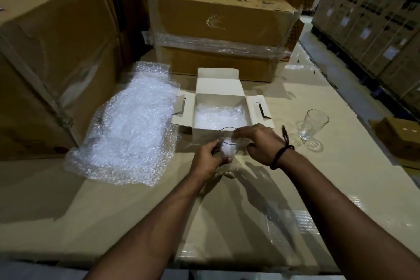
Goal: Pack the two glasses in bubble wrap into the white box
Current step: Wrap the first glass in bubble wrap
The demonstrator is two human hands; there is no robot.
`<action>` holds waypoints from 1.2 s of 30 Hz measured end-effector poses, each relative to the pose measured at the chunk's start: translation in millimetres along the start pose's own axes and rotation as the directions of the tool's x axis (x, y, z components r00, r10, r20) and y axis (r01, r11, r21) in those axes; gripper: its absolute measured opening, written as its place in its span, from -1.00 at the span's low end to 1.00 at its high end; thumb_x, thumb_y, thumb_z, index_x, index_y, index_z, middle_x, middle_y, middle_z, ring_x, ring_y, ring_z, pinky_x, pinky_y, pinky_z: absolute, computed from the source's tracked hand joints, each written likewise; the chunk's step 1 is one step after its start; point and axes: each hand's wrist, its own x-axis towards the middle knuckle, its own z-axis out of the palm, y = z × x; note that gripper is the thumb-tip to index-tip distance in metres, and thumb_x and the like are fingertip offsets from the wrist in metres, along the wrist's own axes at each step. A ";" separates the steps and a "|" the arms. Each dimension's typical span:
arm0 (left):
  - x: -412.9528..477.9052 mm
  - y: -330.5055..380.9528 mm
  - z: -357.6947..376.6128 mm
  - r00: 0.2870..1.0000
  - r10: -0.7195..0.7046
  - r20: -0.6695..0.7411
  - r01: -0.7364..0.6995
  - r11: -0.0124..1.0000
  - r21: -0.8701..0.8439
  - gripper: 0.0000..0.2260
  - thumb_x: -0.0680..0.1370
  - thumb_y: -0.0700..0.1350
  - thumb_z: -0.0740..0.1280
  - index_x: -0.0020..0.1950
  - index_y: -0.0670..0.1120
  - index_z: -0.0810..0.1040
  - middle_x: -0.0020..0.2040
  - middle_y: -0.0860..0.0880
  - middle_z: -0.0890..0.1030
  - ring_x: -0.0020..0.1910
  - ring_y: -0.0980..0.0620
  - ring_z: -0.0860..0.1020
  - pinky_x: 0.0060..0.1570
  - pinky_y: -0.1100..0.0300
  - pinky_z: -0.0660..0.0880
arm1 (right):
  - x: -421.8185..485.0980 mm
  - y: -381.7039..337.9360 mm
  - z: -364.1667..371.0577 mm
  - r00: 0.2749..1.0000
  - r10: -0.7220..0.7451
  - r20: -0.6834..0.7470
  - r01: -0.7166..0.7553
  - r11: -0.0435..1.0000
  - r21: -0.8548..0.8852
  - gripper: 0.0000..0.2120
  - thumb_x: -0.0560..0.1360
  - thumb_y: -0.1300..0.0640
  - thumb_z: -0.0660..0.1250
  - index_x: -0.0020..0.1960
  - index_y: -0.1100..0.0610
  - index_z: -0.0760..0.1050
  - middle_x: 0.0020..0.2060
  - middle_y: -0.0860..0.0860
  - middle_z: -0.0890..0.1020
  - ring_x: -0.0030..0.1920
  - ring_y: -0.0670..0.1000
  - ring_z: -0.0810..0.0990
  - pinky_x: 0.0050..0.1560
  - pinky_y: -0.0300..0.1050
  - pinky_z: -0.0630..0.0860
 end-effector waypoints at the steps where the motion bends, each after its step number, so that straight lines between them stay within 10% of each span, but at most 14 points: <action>1: -3.1 1.0 -5.0 1.000 -0.013 -0.009 0.013 1.000 -0.007 -0.57 0.41 -0.23 0.49 0.20 0.15 0.58 0.08 0.08 0.68 0.09 0.07 0.63 0.13 -0.07 0.58 | -1.4 -2.6 2.2 0.998 -0.010 -0.059 0.013 0.999 0.043 -0.51 0.32 0.29 0.19 0.17 0.00 0.58 0.16 0.01 0.63 0.19 0.14 0.54 0.16 0.03 0.48; 10: -29.8 3.9 -53.9 0.992 0.041 -0.121 -0.032 0.997 0.071 -0.59 0.52 -0.34 0.38 0.33 -0.06 0.53 0.23 0.07 0.60 -0.06 0.24 0.63 -0.19 0.29 0.59 | -33.3 -40.7 63.0 0.823 -0.053 -0.566 0.159 0.977 0.140 -0.75 0.37 0.30 0.22 -0.02 0.23 0.60 -0.06 0.13 0.62 -0.03 0.07 0.53 0.00 -0.17 0.44; 13: -38.1 5.4 -96.0 0.879 0.220 -0.422 -0.137 0.966 0.219 -0.75 0.53 -0.31 0.35 0.08 -0.02 0.68 -0.01 0.01 0.70 -0.10 0.02 0.66 -0.14 0.16 0.60 | -25.3 -81.1 86.5 0.858 -0.107 -0.502 0.228 0.956 0.187 -0.72 0.36 0.24 0.20 0.01 0.22 0.58 -0.05 0.12 0.62 0.00 0.04 0.51 -0.02 -0.17 0.43; 16: -21.6 7.5 -146.2 0.728 0.529 -0.436 -0.127 0.729 0.673 -0.76 0.49 -0.28 0.39 0.14 -0.14 0.66 0.08 -0.11 0.67 0.07 -0.11 0.58 0.10 0.08 0.48 | 3.5 -112.7 115.5 0.961 -0.046 -0.274 0.122 0.955 0.270 -0.57 0.43 0.11 0.17 0.24 0.22 0.50 0.22 0.17 0.54 0.23 0.09 0.47 0.24 -0.12 0.37; 23: 12.1 22.6 -203.2 0.892 0.138 -0.431 0.349 0.398 0.848 -0.59 0.57 0.05 0.34 0.38 -0.04 0.47 0.29 -0.12 0.54 0.27 -0.18 0.45 0.19 -0.01 0.34 | 46.2 -131.8 153.3 0.980 0.194 0.040 -0.197 0.976 0.094 -0.39 0.59 -0.16 0.07 0.53 0.13 0.10 0.53 0.10 0.11 0.53 0.09 0.03 0.50 -0.04 -0.11; 32: 19.9 25.4 -218.3 0.803 0.341 -0.489 0.234 0.574 0.785 -0.78 0.61 -0.07 0.25 0.00 -0.09 0.68 -0.09 -0.20 0.67 -0.04 -0.27 0.57 0.01 -0.02 0.49 | 49.2 -127.3 160.8 0.983 0.185 -0.015 -0.184 0.980 0.071 -0.38 0.54 -0.21 0.05 0.48 0.14 0.24 0.49 0.10 0.24 0.50 0.08 0.14 0.48 -0.05 -0.04; 36: 18.9 20.9 -224.2 0.884 0.202 -0.421 0.245 0.567 0.786 -0.81 0.58 -0.06 0.28 0.12 -0.01 0.64 0.07 -0.12 0.67 0.10 -0.20 0.57 0.15 -0.01 0.42 | 50.1 -128.2 165.9 0.979 0.187 -0.076 -0.183 0.981 0.058 -0.25 0.43 -0.28 -0.09 0.42 0.16 0.35 0.43 0.12 0.36 0.45 0.12 0.27 0.48 -0.01 0.07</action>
